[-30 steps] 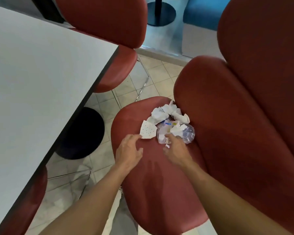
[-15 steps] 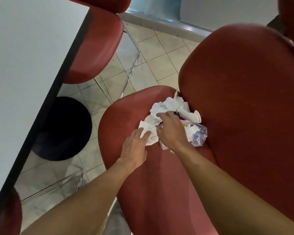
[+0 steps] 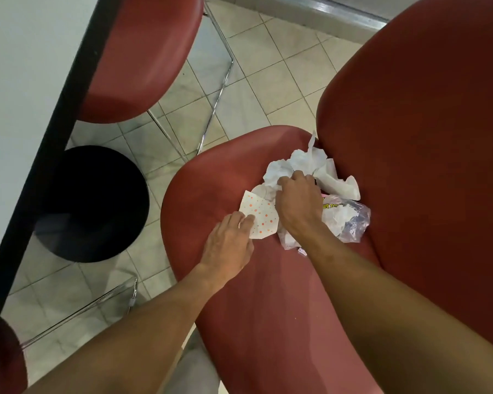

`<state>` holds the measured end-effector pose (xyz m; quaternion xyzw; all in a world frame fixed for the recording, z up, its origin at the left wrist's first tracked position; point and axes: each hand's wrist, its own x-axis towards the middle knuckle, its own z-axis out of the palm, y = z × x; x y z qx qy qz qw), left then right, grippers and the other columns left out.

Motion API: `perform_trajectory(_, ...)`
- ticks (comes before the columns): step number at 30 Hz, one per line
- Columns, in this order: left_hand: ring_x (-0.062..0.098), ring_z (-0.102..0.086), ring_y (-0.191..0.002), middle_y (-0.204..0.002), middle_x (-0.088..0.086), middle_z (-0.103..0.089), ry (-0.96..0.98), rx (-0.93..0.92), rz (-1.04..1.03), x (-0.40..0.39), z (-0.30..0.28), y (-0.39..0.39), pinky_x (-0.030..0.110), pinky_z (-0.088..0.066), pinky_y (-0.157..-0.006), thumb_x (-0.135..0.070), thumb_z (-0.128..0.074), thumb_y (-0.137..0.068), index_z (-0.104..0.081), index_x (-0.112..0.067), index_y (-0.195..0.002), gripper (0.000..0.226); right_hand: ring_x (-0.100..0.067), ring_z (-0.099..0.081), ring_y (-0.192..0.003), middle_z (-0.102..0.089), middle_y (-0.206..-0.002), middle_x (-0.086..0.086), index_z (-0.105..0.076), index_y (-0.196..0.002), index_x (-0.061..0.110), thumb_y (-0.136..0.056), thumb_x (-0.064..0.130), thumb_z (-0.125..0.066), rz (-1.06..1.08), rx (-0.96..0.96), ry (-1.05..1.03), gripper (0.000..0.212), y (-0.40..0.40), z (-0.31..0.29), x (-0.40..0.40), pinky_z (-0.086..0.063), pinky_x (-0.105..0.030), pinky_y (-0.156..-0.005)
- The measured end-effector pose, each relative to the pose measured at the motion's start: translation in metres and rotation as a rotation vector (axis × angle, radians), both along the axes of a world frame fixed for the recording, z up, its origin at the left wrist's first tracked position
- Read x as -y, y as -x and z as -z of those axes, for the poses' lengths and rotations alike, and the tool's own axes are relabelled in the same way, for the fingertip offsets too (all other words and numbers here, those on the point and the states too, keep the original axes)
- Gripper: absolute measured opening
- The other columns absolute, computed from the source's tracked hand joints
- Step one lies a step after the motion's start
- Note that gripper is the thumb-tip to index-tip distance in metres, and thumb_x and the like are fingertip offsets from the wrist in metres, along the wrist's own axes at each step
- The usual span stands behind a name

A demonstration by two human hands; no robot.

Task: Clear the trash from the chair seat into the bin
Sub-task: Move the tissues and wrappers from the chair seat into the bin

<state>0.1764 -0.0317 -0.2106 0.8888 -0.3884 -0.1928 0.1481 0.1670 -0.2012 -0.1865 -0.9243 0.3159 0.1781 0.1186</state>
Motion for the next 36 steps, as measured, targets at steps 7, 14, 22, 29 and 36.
perform_trajectory(7, 0.028, -0.064, -0.082, -0.097, 0.010, -0.063, 0.121, -0.060, -0.162, -0.010, -0.025, -0.004, 0.041, -0.057, -0.069, -0.006, -0.065, -0.084, -0.063, -0.006, -0.117, 0.033, -0.031, -0.053, -0.100, -0.061, -0.102, -0.011, -0.067, -0.106, 0.012, -0.091, 0.017, -0.050, 0.104, 0.195, -0.059, 0.023, 0.017, -0.035, -0.014, -0.043, -0.041, -0.082)
perform_trajectory(14, 0.032, -0.063, -0.073, -0.087, 0.011, -0.063, 0.166, -0.015, -0.333, -0.004, -0.082, 0.006, 0.041, -0.055, -0.067, -0.008, -0.061, -0.089, -0.069, -0.007, -0.108, 0.021, -0.028, -0.052, -0.103, -0.060, -0.105, -0.009, -0.067, -0.108, 0.013, -0.090, 0.019, -0.056, 0.159, 0.355, -0.174, 0.022, 0.056, -0.090, -0.026, -0.044, -0.041, -0.087)
perform_trajectory(22, 0.029, -0.060, -0.073, -0.082, 0.007, -0.058, 0.151, -0.003, -0.532, -0.015, -0.151, 0.075, 0.039, -0.048, -0.067, -0.014, -0.057, -0.089, -0.070, -0.011, -0.099, 0.017, -0.026, -0.054, -0.109, -0.059, -0.113, -0.008, -0.068, -0.110, 0.014, -0.089, 0.022, -0.057, 0.126, 0.372, -0.277, 0.025, 0.124, -0.151, -0.040, -0.049, -0.040, -0.085)
perform_trajectory(29, 0.027, -0.059, -0.083, -0.088, 0.009, -0.061, 0.158, -0.069, -0.756, -0.047, -0.197, 0.155, 0.034, -0.043, -0.072, -0.017, -0.057, -0.089, -0.071, -0.012, -0.101, 0.020, -0.023, -0.056, -0.101, -0.053, -0.115, -0.006, -0.066, -0.114, 0.015, -0.090, 0.028, -0.056, -0.038, 0.301, -0.340, 0.029, 0.184, -0.190, -0.067, -0.044, -0.029, -0.078)
perform_trajectory(36, 0.018, -0.059, -0.079, -0.095, 0.004, -0.068, 0.177, -0.105, -0.925, -0.116, -0.213, 0.206, 0.029, -0.046, -0.066, -0.021, -0.056, -0.088, -0.071, -0.016, -0.107, 0.025, -0.019, -0.055, -0.090, -0.044, -0.102, 0.000, -0.068, -0.112, 0.015, -0.089, 0.028, -0.060, -0.086, 0.257, -0.442, 0.028, 0.227, -0.199, -0.119, -0.044, -0.026, -0.075)
